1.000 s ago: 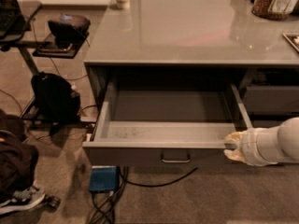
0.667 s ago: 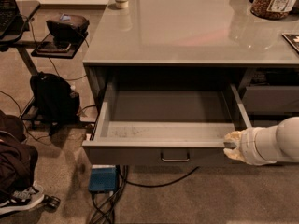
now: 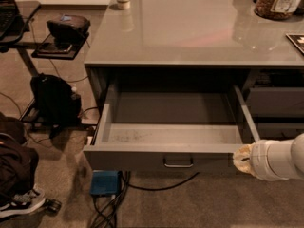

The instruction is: Open top drawer

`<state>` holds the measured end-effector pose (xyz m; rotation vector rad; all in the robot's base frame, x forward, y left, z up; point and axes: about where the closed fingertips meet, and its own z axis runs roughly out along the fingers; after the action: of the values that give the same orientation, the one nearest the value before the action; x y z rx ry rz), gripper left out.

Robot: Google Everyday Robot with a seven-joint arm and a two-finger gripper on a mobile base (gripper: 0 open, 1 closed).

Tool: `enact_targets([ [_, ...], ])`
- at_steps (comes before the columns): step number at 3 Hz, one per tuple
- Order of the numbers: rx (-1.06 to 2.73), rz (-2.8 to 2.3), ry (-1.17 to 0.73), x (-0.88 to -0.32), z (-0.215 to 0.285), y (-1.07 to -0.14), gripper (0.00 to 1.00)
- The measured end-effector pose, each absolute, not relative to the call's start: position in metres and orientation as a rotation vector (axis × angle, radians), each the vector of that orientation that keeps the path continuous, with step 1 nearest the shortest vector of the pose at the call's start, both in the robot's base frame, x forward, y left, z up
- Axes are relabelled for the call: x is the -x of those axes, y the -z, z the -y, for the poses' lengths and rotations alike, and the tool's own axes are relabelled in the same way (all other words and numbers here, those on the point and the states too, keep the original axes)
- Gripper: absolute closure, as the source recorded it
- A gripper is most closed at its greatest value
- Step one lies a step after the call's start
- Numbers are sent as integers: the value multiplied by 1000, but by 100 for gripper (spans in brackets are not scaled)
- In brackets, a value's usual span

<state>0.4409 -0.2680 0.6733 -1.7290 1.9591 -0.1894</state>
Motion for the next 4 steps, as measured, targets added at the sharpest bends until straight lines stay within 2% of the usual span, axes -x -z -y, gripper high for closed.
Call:
enact_targets([
  [1, 1701, -1996, 192, -399, 272, -677, 100],
  [2, 1631, -2073, 200, -365, 294, -674, 80],
  [4, 1712, -2029, 250, -412, 282, -729, 34],
])
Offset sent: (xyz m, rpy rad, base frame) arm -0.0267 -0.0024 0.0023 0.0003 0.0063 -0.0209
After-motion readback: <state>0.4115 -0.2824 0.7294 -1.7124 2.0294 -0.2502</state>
